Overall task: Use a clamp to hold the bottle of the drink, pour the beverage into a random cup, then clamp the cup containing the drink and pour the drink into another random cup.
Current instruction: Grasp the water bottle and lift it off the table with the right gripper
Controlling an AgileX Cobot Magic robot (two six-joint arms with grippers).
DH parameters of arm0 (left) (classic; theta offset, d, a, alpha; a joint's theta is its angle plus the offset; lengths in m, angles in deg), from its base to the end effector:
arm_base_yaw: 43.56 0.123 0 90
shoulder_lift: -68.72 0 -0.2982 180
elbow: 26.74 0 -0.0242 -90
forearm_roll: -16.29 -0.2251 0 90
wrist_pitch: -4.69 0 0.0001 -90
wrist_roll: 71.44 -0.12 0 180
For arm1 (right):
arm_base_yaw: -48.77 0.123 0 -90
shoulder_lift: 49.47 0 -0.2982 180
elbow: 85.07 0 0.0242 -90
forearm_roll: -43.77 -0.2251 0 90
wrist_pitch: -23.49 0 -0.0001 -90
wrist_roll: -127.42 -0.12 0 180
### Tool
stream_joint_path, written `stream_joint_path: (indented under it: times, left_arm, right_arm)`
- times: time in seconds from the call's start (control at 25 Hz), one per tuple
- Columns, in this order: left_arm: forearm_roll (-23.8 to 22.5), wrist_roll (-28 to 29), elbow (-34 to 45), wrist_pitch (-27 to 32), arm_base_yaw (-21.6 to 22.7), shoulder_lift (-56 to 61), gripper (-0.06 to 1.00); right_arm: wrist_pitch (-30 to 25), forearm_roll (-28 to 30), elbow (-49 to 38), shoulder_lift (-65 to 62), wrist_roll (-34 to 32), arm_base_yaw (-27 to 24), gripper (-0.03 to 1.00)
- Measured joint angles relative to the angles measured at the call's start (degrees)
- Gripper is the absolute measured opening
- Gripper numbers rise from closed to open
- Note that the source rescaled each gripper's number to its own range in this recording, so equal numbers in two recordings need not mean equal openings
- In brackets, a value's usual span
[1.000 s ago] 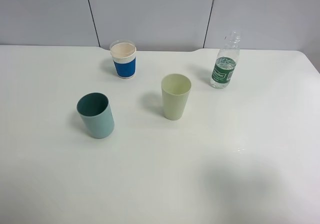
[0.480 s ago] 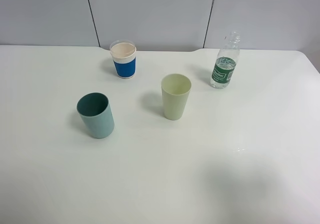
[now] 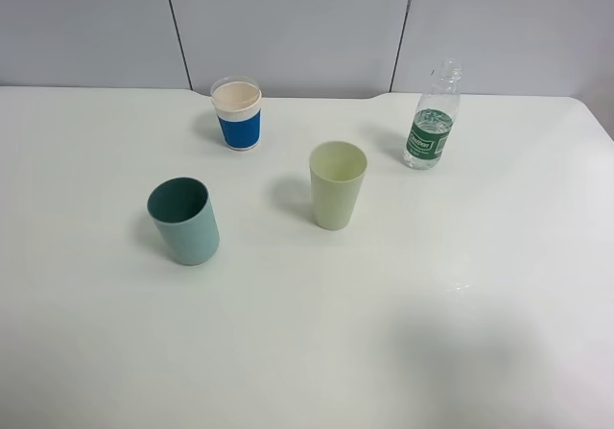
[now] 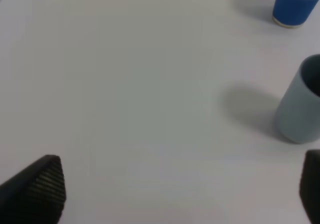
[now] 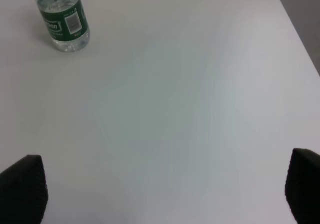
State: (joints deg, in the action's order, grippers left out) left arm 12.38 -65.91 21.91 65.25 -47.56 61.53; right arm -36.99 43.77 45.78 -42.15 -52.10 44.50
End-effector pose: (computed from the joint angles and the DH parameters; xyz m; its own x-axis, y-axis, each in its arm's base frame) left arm -0.0153 0.0082 0.2535 -0.4428 -0.0320 -0.8960 -0.0113 0.9995 -0.0301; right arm -0.0145 0.0011 0.2510 -0.4526 0.0254 -0.8914 0.0707 0.9975 -0.0075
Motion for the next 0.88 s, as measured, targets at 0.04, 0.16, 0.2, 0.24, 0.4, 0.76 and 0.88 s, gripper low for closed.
stream_joint_path:
  times: [0.04, 0.16, 0.2, 0.24, 0.4, 0.76, 0.88]
  left_arm:
    - [0.0, 0.0, 0.0, 0.0, 0.0, 0.0, 0.83]
    - [0.0, 0.0, 0.0, 0.0, 0.0, 0.0, 0.83]
    - [0.0, 0.0, 0.0, 0.0, 0.0, 0.0, 0.83]
    - [0.0, 0.0, 0.0, 0.0, 0.0, 0.0, 0.83]
    - [0.0, 0.0, 0.0, 0.0, 0.0, 0.0, 0.83]
    - [0.0, 0.0, 0.0, 0.0, 0.0, 0.0, 0.83]
    - [0.0, 0.0, 0.0, 0.0, 0.0, 0.0, 0.83]
  right_arm:
    - [0.0, 0.0, 0.0, 0.0, 0.0, 0.0, 0.89]
    - [0.0, 0.0, 0.0, 0.0, 0.0, 0.0, 0.89]
    - [0.0, 0.0, 0.0, 0.0, 0.0, 0.0, 0.89]
    - [0.0, 0.0, 0.0, 0.0, 0.0, 0.0, 0.89]
    - [0.0, 0.0, 0.0, 0.0, 0.0, 0.0, 0.89]
    - [0.0, 0.0, 0.0, 0.0, 0.0, 0.0, 0.89]
    - [0.0, 0.0, 0.0, 0.0, 0.0, 0.0, 0.89]
